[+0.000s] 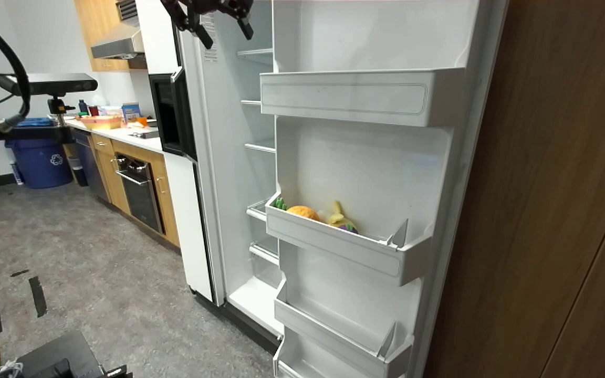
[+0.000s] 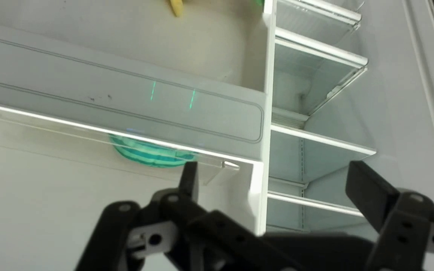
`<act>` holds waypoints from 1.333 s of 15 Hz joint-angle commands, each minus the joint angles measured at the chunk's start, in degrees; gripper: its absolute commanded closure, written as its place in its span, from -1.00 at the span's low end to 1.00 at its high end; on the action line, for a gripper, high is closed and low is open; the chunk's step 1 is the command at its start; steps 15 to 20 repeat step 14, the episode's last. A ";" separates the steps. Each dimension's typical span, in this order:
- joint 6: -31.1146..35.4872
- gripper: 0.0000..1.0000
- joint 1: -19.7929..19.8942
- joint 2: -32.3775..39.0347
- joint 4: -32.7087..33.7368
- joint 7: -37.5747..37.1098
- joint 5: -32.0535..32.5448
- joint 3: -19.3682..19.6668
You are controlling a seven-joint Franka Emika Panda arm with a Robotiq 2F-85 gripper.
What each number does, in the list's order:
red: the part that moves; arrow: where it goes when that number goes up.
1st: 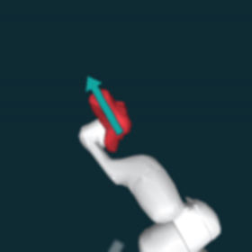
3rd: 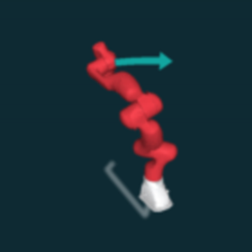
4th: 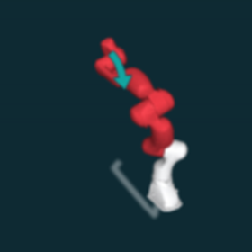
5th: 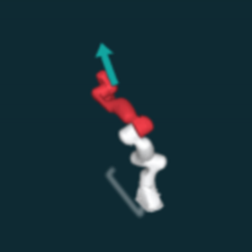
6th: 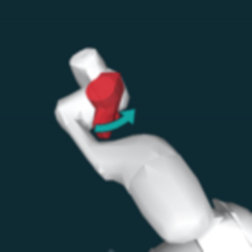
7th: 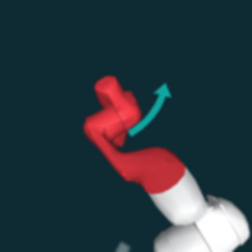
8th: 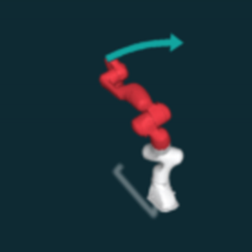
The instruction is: Move the watermelon plushy to the upper rack
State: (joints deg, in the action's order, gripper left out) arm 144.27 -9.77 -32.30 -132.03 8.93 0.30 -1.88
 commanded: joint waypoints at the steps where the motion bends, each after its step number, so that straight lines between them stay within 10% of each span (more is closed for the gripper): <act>1: -8.67 -1.00 -3.46 -4.33 -1.60 7.78 -3.81 4.59; 8: -21.17 -1.00 0.72 -2.83 0.64 5.30 -3.19 4.63; 20: -20.08 -1.00 1.77 -1.70 -0.23 4.08 -3.08 4.02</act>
